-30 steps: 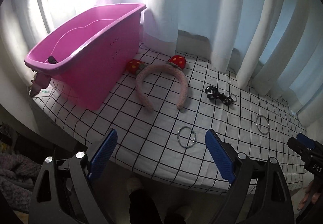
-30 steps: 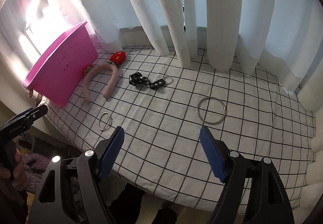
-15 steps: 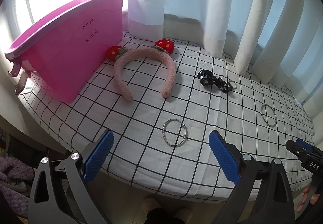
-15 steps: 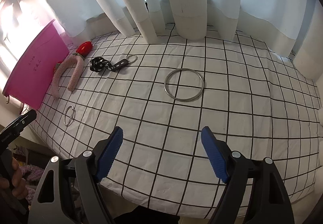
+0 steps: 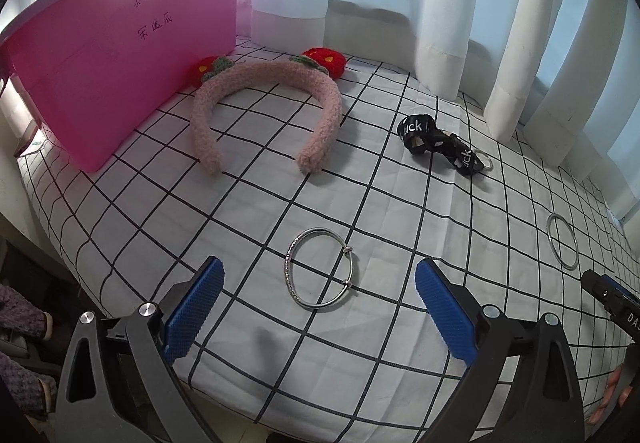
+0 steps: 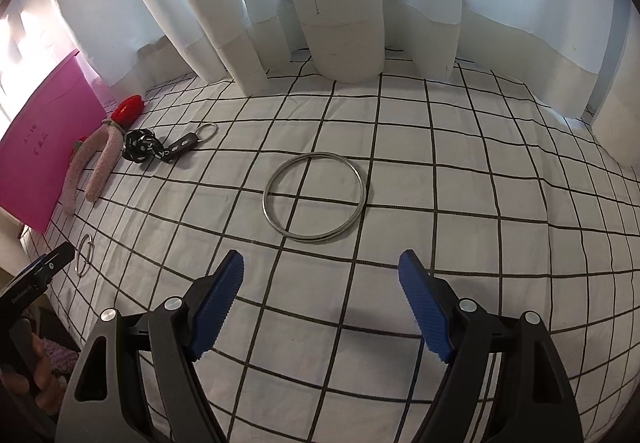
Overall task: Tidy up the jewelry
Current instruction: 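Lower the left tool onto the thin silver bangle while the right tool approaches the large metal ring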
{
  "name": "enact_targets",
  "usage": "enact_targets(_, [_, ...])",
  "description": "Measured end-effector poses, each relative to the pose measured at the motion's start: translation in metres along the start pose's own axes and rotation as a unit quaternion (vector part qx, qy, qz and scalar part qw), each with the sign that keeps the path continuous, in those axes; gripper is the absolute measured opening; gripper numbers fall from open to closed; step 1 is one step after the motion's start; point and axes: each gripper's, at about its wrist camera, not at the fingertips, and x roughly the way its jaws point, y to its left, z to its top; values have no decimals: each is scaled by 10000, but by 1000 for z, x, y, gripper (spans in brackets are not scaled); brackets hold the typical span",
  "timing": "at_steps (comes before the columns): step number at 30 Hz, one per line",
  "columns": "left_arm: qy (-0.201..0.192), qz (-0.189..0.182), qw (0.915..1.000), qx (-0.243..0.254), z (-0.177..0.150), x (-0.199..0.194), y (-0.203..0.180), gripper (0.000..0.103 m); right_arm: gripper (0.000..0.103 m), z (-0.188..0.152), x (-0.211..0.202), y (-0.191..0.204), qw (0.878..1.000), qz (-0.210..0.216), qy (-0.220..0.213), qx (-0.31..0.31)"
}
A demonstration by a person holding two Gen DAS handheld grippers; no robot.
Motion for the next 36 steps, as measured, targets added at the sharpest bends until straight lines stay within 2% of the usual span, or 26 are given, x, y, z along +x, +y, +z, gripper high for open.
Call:
enact_targets(3, [-37, 147, 9999, 14, -4, 6, -4, 95, 78, 3, 15, -7, 9996, 233, 168, 70])
enact_targets(5, [-53, 211, 9998, -33, -6, 8, -4, 95, 79, 6, 16, -3, 9996, 272, 47, -103])
enact_targets(9, [-70, 285, 9995, -120, -8, 11, -5, 95, 79, 9, 25, 9, 9985, 92, 18, -535])
enact_targets(16, [-78, 363, 9992, -142, -7, 16, -9, 95, 81, 20, 39, 16, 9958, -226, 12, -889])
enact_targets(21, [14, 385, 9991, -165, -5, 23, -13, 95, 90, 26, 49, 21, 9937, -367, 39, -1055])
enact_targets(26, [82, 421, 9989, -171, -6, 28, -16, 95, 94, 29, 54, 20, 9940, -365, -18, -1027])
enact_targets(36, [41, 547, 9984, -115, -5, 36, -20, 98, 94, 34, 59, 20, 9934, -321, -105, -1092])
